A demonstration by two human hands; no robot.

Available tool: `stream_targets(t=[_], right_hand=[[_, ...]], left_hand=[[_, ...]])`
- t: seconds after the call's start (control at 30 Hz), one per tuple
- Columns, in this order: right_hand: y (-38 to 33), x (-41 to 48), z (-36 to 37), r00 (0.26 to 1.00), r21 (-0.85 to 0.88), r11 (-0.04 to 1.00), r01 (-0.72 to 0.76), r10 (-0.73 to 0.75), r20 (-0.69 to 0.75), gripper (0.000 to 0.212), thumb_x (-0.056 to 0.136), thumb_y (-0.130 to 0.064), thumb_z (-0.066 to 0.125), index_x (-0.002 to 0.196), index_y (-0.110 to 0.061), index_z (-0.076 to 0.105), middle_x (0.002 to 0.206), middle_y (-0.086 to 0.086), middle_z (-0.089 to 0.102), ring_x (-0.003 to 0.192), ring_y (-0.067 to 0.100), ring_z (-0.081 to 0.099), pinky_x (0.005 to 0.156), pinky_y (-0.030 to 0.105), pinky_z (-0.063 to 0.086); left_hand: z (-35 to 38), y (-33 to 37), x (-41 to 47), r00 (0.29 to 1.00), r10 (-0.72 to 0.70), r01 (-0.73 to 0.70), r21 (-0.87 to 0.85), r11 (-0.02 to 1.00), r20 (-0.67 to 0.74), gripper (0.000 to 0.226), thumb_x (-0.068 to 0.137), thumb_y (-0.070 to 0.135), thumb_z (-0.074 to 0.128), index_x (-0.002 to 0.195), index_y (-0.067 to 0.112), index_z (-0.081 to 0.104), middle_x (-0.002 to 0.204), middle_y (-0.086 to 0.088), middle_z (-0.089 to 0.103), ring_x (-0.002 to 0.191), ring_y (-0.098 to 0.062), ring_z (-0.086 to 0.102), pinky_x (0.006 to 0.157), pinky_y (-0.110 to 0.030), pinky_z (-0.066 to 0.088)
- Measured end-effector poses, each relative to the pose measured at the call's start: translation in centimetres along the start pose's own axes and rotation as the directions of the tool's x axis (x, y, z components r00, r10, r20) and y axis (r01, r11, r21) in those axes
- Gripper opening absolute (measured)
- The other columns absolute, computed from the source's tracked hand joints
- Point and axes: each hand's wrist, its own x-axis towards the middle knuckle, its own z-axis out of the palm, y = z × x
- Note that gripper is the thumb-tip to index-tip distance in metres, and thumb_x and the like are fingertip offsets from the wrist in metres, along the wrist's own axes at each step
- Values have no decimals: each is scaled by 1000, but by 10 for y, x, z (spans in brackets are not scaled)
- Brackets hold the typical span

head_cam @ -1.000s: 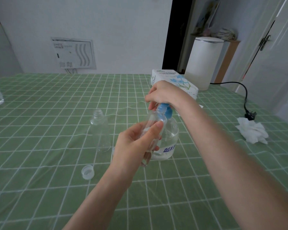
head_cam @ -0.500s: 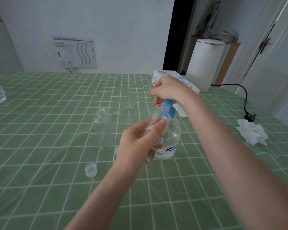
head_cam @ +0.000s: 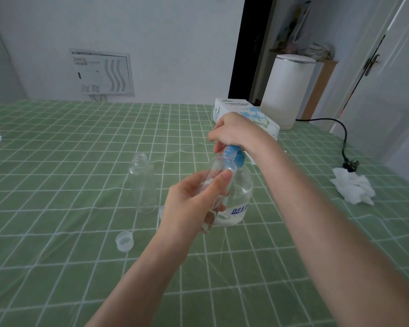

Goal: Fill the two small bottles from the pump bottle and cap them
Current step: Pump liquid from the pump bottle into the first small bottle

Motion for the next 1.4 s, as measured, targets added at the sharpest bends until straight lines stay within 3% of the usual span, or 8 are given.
stream_targets(t=[0.2, 0.33, 0.47, 0.7, 0.97, 1.27, 1.4], right_hand=[[-5, -1, -11, 998, -38, 999, 17, -20, -67, 31, 87, -16, 54, 114, -4, 63, 105, 11, 74, 84, 18, 59, 82, 29, 50], [-7, -4, -10, 1000, -23, 1000, 16, -16, -19, 29, 89, -16, 55, 115, -4, 63, 102, 10, 75, 92, 22, 67, 73, 27, 45], [-9, -5, -9, 1000, -21, 1000, 10, -10, 2, 30, 90, -12, 55, 118, -3, 62, 106, 11, 74, 85, 21, 61, 66, 26, 43], [-2, -5, -1, 1000, -25, 1000, -8, 8, 21, 33, 89, -17, 59, 120, -5, 59, 112, 13, 71, 109, 27, 67, 76, 29, 44], [-5, 0, -12, 1000, -77, 997, 6, -7, -16, 32, 88, -20, 60, 117, -6, 62, 110, 10, 72, 91, 20, 62, 78, 29, 47], [-6, -1, -10, 1000, -60, 998, -25, 25, -1, 30, 88, -19, 58, 116, -8, 63, 109, 5, 73, 79, 18, 53, 53, 23, 34], [-3, 1, -4, 1000, -43, 999, -22, 21, -18, 30, 87, -15, 58, 115, -6, 63, 111, 9, 73, 81, 18, 55, 68, 26, 41]], left_hand=[[0, 4, -1, 1000, 27, -27, -25, 999, 16, 46, 66, 45, 66, 93, 8, 71, 52, 9, 63, 36, 1, 50, 40, -9, 38], [0, 5, -1, 999, 29, -29, -24, 999, 23, 44, 67, 44, 66, 93, 8, 70, 52, 9, 64, 38, 0, 52, 40, -9, 39], [-1, 3, 1, 999, 36, -36, -22, 999, 15, 45, 67, 44, 66, 94, 9, 71, 60, 8, 68, 47, 0, 58, 42, -9, 40], [-1, 0, 1, 1000, 23, -23, -11, 1000, 0, 45, 65, 46, 67, 96, 13, 73, 66, 6, 71, 51, -2, 60, 43, -11, 41], [0, 5, 0, 999, 50, -49, -36, 998, 16, 45, 66, 42, 67, 97, 10, 72, 63, 10, 70, 53, 1, 61, 44, -9, 42], [0, 3, 0, 999, 46, -45, -42, 998, 25, 42, 68, 39, 66, 93, 7, 70, 55, 11, 65, 46, 1, 57, 41, -9, 40], [-1, 2, 0, 999, 43, -43, -17, 999, 13, 43, 66, 43, 67, 95, 11, 72, 62, 7, 68, 50, -1, 59, 43, -10, 41]])
